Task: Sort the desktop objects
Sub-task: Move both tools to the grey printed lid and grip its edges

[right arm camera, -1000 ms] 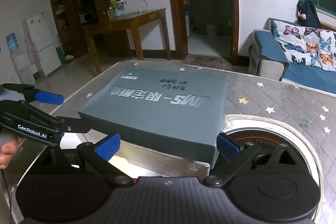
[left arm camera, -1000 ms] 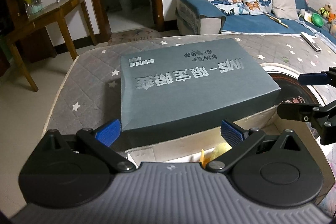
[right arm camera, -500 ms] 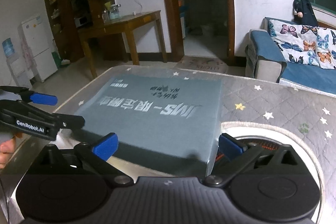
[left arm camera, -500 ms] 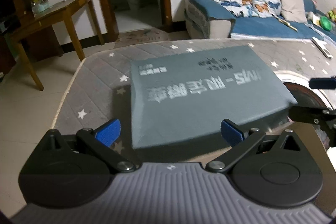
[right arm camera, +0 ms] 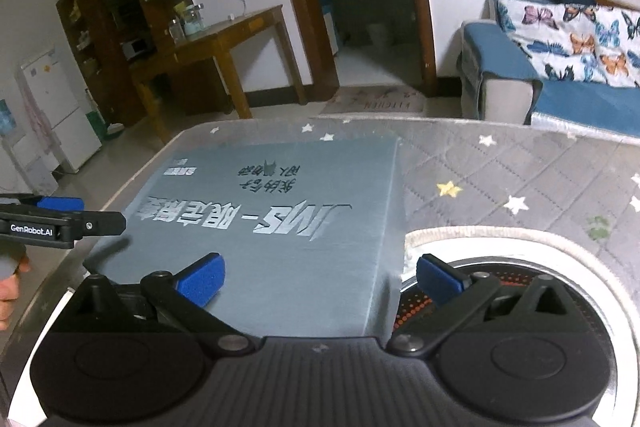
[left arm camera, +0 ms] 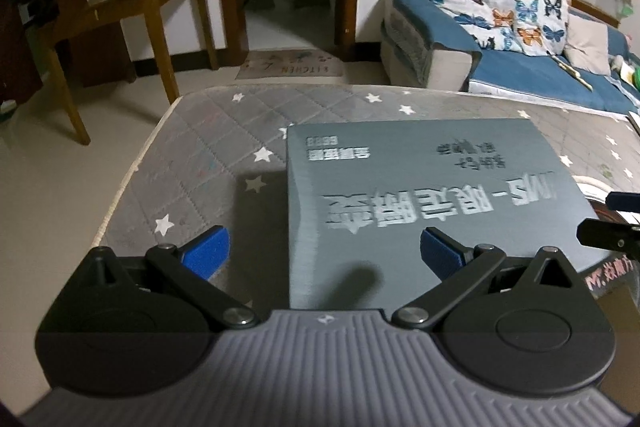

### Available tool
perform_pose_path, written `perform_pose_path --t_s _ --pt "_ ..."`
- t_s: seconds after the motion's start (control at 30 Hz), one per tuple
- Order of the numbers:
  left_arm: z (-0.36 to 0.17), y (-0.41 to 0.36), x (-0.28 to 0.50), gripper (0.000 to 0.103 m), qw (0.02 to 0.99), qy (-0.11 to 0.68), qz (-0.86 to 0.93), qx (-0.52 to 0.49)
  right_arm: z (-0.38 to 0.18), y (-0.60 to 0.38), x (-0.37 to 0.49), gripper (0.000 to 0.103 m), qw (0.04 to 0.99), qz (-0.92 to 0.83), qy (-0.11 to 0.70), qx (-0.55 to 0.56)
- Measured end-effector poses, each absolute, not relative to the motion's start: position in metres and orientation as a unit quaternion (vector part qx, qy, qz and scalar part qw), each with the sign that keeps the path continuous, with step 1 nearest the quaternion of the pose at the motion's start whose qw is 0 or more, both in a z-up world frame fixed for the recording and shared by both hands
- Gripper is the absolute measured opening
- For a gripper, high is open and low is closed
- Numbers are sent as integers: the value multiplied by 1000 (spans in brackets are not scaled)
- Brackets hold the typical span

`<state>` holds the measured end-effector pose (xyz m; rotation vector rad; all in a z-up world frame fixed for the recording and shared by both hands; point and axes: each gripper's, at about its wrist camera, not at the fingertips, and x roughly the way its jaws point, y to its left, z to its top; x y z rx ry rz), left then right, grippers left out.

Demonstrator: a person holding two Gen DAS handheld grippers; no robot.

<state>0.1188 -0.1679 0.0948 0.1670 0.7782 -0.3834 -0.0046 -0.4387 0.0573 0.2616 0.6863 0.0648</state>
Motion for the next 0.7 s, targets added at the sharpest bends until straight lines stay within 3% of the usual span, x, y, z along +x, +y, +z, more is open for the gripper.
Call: perform_pose_path --t_s 0.7 --pt "84 -163 106 102 904 381 -178 84 44 -447 -5 103 928 32 341 144"
